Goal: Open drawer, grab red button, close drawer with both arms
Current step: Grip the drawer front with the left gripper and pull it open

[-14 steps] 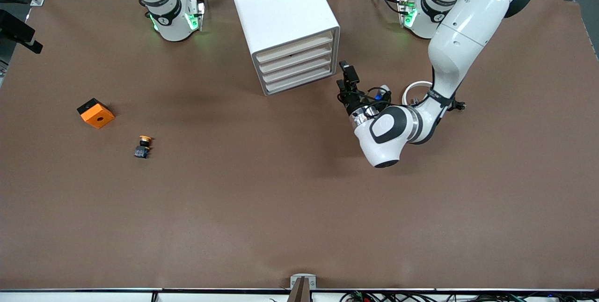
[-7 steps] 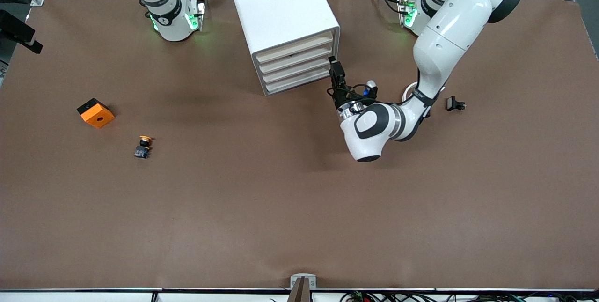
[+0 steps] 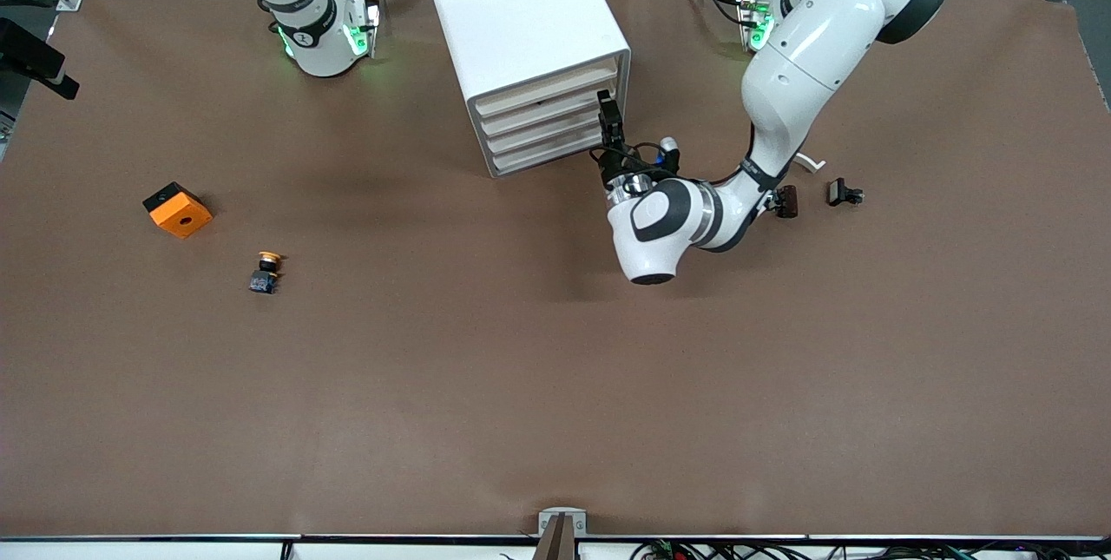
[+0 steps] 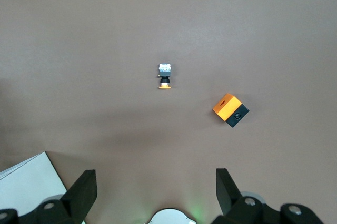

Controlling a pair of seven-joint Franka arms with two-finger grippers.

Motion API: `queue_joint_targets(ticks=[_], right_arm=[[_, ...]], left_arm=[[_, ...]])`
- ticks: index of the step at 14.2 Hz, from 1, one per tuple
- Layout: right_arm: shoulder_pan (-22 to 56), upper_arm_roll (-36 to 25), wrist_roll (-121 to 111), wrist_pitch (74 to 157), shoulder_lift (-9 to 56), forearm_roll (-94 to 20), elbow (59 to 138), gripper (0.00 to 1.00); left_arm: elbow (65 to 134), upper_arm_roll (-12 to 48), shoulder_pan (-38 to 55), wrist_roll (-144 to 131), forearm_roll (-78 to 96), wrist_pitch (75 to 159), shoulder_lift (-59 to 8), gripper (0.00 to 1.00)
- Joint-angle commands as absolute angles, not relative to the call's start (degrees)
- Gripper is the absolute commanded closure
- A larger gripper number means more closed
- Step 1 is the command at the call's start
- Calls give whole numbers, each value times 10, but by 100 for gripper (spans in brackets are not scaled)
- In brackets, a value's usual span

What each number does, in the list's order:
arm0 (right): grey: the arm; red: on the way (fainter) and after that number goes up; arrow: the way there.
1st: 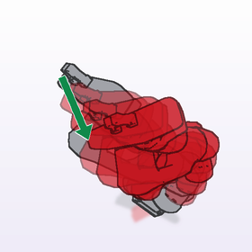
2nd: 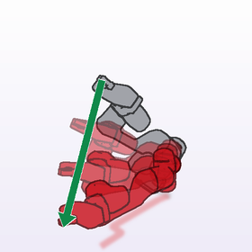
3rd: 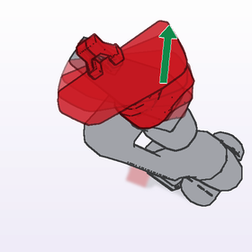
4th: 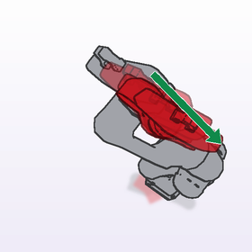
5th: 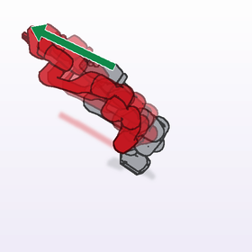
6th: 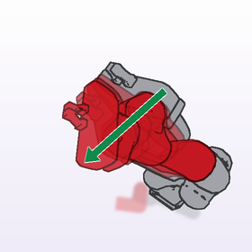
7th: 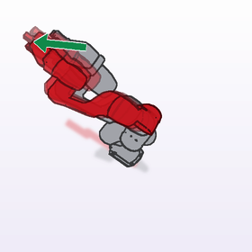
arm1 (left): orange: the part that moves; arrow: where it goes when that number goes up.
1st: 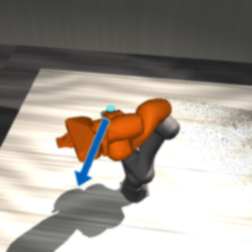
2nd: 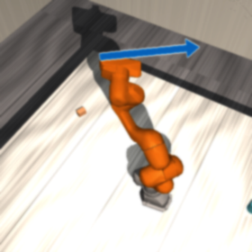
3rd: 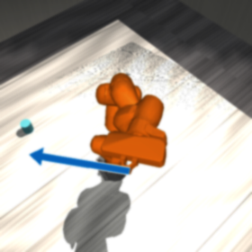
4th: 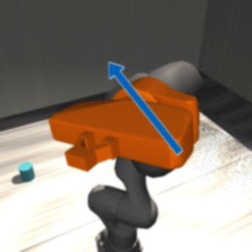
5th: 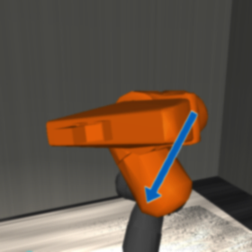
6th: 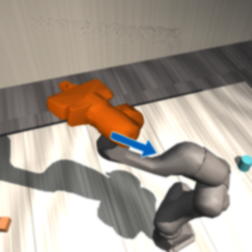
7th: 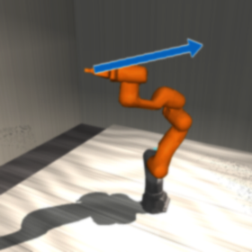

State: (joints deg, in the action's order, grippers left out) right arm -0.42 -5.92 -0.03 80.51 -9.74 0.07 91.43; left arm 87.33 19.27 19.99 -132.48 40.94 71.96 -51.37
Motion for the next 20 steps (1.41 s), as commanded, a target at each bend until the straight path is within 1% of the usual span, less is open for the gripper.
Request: queue_joint_targets(ticks=[1,3,5,10,13,14,16,17,18,19,20], right_arm=[[-4,-59,9,804,-106,-2,918,0],[-4,-59,10,804,-106,-2,918,0],[-4,-59,11,804,-105,-2,918,0],[-3,-59,10,799,-91,-2,908,0],[2,-58,12,799,-69,-2,907,0],[2,-58,8,799,-56,-2,909,0],[4,-58,8,800,-11,-2,905,0],[5,-58,6,804,-6,-2,905,0],[3,-58,5,808,7,-2,905,0],[2,-58,4,802,35,-1,901,0],[2,-59,-6,804,40,-1,896,0]], left_arm=[[860,192,213,-1331,416,708,-523,55],[862,192,217,-1331,415,708,-523,75],[860,192,216,-1331,416,708,-523,83],[860,187,216,-1331,414,709,-524,84],[858,186,211,-1331,417,709,-523,85],[858,185,208,-1332,418,709,-523,84],[855,180,193,-1333,420,709,-522,84],[846,178,186,-1332,423,709,-523,84],[839,176,182,-1332,424,709,-523,84],[835,171,178,-1332,425,709,-523,84],[831,170,172,-1332,425,709,-523,84]])
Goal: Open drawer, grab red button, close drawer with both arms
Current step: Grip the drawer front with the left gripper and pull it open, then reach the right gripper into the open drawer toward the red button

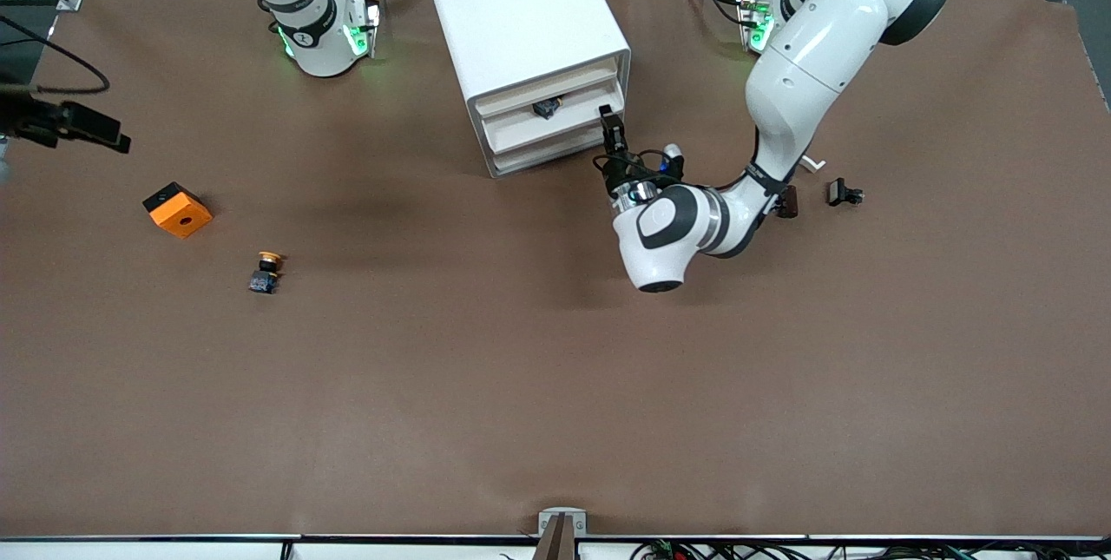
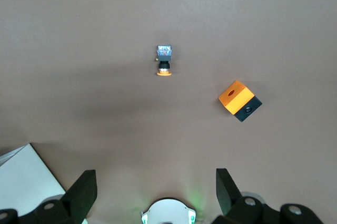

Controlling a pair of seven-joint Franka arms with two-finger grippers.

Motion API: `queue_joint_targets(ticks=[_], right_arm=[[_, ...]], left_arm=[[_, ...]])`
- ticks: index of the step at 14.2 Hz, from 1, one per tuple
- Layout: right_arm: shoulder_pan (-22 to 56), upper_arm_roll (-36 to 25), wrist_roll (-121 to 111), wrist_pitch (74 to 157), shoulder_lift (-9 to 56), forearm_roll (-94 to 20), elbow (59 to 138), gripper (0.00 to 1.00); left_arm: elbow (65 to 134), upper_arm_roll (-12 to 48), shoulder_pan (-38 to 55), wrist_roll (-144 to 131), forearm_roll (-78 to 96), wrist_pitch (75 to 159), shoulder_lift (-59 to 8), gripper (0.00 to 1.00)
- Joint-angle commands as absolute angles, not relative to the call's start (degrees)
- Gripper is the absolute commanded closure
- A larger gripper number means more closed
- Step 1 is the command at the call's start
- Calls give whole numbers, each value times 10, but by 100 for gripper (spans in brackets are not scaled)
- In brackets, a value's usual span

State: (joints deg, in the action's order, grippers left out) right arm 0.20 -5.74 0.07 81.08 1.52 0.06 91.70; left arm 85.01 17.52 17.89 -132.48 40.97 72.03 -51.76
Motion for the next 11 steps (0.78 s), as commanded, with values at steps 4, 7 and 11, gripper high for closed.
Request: queue_joint_targets(ticks=[4,7,11], right_arm=[[7,-57,16,810,43,-3,895,0],[17,-57,93,809,40,-50,905,0],[83,-57,201,816,33,-52,929,0]], left_arm=[[815,163,142,-1331,423,709,-522,83],[795,153,125,-1330,423,710,-522,82],[788,153,110,-1331,424,710,-520,82]])
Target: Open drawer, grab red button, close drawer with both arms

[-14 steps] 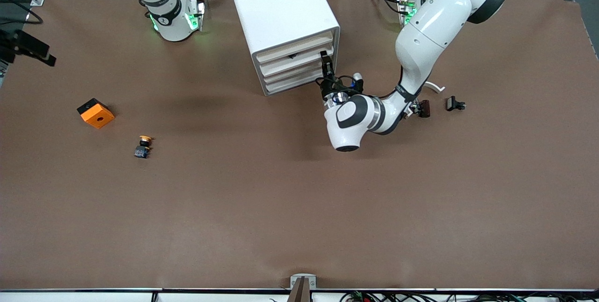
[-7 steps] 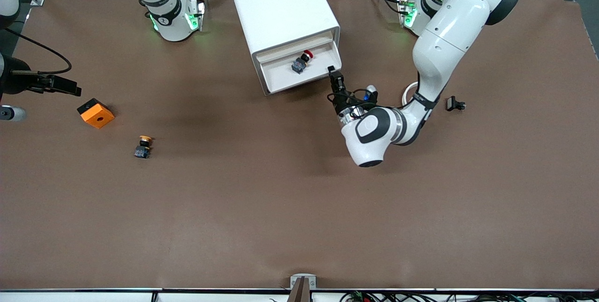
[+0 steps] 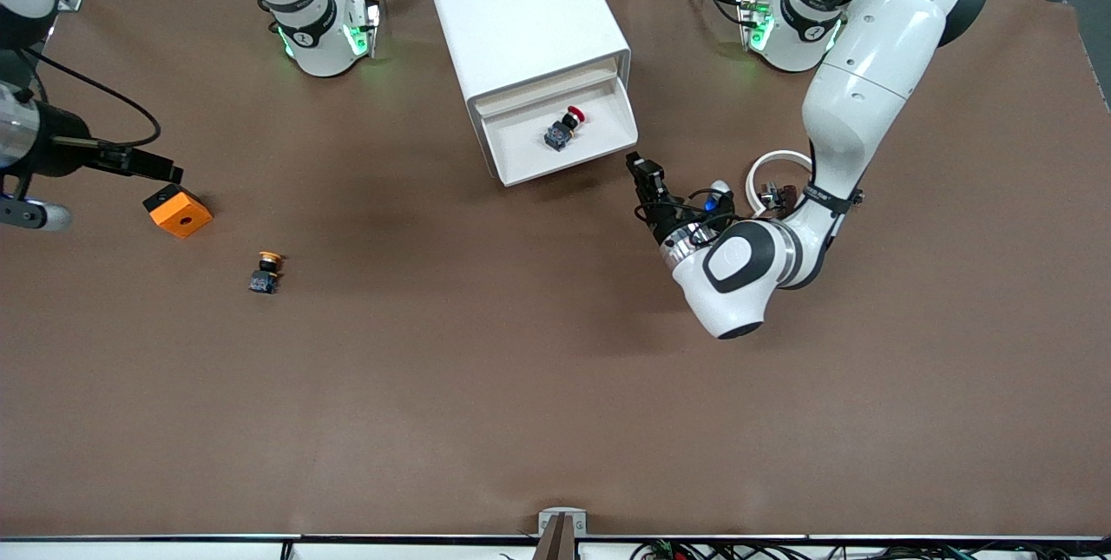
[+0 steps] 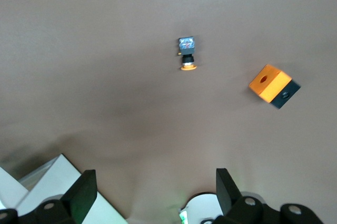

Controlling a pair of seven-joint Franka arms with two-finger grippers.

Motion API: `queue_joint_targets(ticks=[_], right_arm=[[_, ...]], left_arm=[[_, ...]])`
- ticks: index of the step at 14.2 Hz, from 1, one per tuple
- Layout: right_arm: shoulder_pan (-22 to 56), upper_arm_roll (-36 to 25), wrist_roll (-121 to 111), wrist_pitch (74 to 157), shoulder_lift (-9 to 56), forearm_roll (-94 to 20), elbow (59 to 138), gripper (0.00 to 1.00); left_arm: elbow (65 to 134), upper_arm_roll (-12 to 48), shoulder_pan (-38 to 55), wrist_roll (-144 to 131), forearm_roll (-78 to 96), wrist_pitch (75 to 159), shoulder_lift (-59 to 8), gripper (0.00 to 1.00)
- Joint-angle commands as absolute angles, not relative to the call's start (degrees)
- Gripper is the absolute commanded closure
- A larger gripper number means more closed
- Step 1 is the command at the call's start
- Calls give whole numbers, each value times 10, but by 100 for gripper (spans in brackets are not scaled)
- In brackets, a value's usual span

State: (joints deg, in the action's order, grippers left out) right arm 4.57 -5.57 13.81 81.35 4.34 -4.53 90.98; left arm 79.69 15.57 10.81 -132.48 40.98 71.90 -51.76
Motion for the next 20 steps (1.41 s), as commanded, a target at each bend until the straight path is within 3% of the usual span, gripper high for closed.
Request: queue_joint_targets(ticks=[1,3,4,9,11,12,20], right_arm=[[111,-57,244,830,25,-52,944,0],[180,-57,350,866,19,-55,967,0],[216,-57,403,879,22,-56,969,0],[373,-57,654,955,30,-74,975,0],[418,-57,712,977,47,-76,975,0],[437,-57,733,988,58,-77,975,0],[553,-57,873,1087,155,-89,974,0]], left_arm=[[788,154,110,-1332,424,710,-520,82],[788,154,113,-1332,424,709,-520,81],[788,154,117,-1330,424,710,-521,74],[790,153,136,-1325,417,710,-524,61],[789,153,135,-1314,415,710,-523,10],[788,149,132,-1308,405,710,-519,1],[778,147,113,-1078,251,711,-429,0]])
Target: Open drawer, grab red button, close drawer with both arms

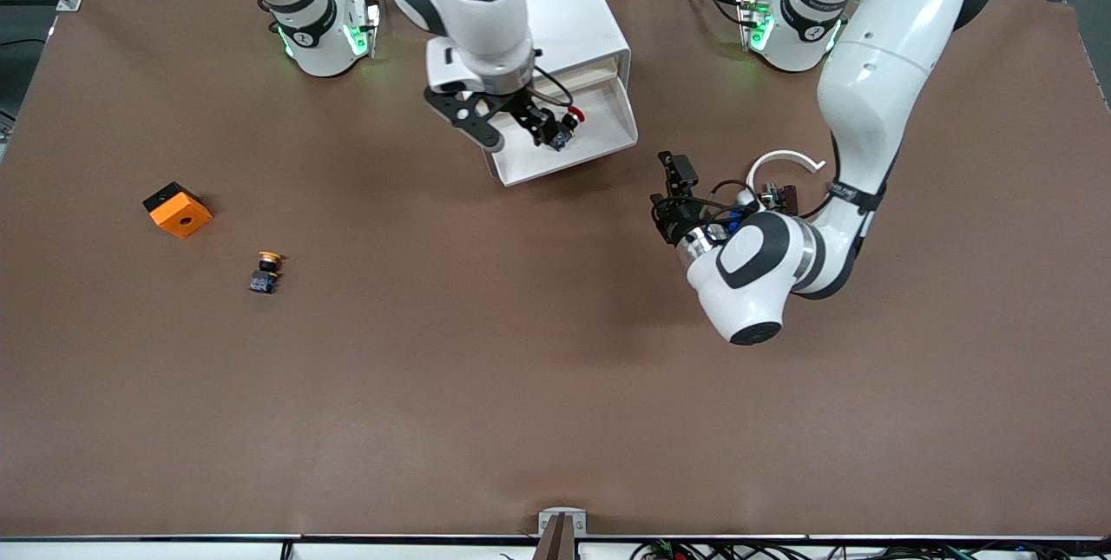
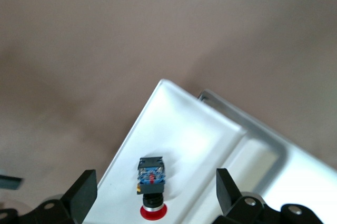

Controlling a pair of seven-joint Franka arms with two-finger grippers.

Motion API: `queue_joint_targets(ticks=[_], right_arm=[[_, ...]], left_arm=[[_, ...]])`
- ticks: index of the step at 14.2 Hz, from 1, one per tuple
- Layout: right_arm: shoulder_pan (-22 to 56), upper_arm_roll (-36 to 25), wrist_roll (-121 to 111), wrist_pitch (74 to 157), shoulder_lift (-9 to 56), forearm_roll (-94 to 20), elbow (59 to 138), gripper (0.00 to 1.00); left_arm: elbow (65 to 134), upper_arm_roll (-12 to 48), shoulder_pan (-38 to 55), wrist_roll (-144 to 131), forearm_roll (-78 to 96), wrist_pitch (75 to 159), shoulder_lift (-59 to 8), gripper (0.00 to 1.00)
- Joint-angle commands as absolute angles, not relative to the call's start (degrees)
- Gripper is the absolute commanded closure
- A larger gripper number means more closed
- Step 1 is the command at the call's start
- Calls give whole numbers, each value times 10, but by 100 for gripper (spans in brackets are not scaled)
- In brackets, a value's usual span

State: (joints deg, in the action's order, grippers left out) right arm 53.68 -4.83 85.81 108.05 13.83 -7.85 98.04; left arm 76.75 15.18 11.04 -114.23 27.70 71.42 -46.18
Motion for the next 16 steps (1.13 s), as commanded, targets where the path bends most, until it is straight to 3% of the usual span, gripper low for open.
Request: queue_joint_targets(ticks=[1,9,16], right_arm=[[561,-57,873,1092,164,-89,973,0],[606,-58,891,1150,237,-84,971,0],[604,-58,864,1147,245,-83,969,0]], left_arm=[[780,146,113,-1030,237,712,-411,0],[779,152,138,-782,148,812,-346,0],[777,158,165,-667,83,906,-327,0]])
